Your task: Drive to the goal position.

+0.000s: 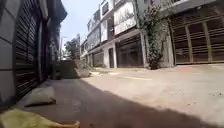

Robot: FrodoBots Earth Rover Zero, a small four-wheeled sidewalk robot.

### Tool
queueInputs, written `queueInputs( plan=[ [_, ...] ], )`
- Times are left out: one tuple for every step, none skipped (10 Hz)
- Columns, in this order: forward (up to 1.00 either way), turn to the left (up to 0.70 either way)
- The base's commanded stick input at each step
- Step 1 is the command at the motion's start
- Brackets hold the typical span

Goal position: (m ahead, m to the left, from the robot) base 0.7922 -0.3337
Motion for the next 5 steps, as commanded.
queueInputs(
  plan=[
    [0.0,-1.0],
    [0.0,-1.0],
    [0.0,-1.0],
    [0.0,-1.0],
    [0.0,-1.0]
  ],
)
